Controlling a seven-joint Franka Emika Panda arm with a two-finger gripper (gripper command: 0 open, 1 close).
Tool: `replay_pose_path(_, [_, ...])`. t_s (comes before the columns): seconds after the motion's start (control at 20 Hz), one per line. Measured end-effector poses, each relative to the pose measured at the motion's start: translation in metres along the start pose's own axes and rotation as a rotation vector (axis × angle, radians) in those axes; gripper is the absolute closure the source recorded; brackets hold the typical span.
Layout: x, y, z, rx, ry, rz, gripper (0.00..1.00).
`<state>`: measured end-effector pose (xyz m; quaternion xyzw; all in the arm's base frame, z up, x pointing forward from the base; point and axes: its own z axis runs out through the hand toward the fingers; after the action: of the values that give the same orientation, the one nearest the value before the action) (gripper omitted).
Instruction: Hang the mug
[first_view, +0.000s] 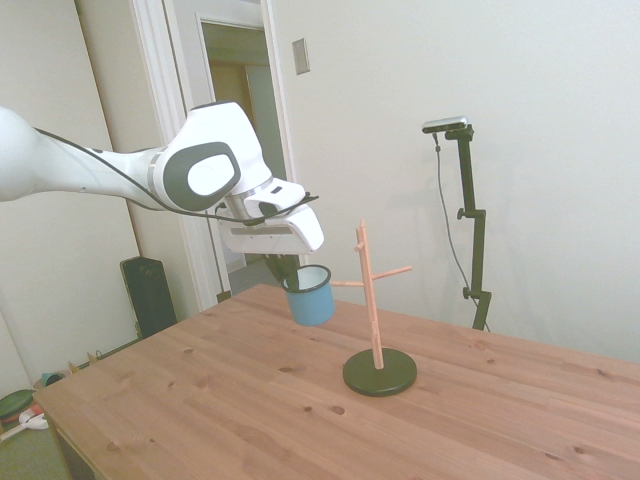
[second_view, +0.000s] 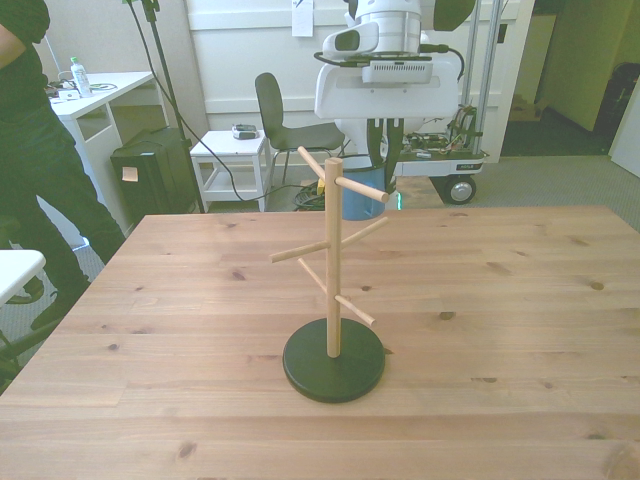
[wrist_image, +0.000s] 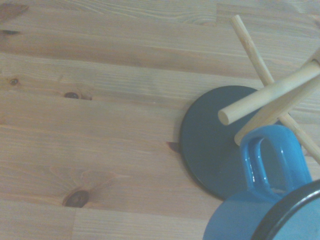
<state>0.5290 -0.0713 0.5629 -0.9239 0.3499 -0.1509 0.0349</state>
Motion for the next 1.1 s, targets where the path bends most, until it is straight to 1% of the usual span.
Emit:
replay_pose_path(0.25, [0.006, -0.006, 0.005, -0.007, -0.011, -0.013, 1.00])
replay_pose_path(0.6, [-0.012, -0.031, 0.002, 0.003, -0.015, -0.064, 1.00])
replay_pose_path(0.9, [-0.008, -0.033, -0.005, 0.003, -0.014, -0.063, 1.00])
replay_pose_path(1.1, [-0.006, -0.032, 0.002, -0.003, -0.022, -0.059, 1.00])
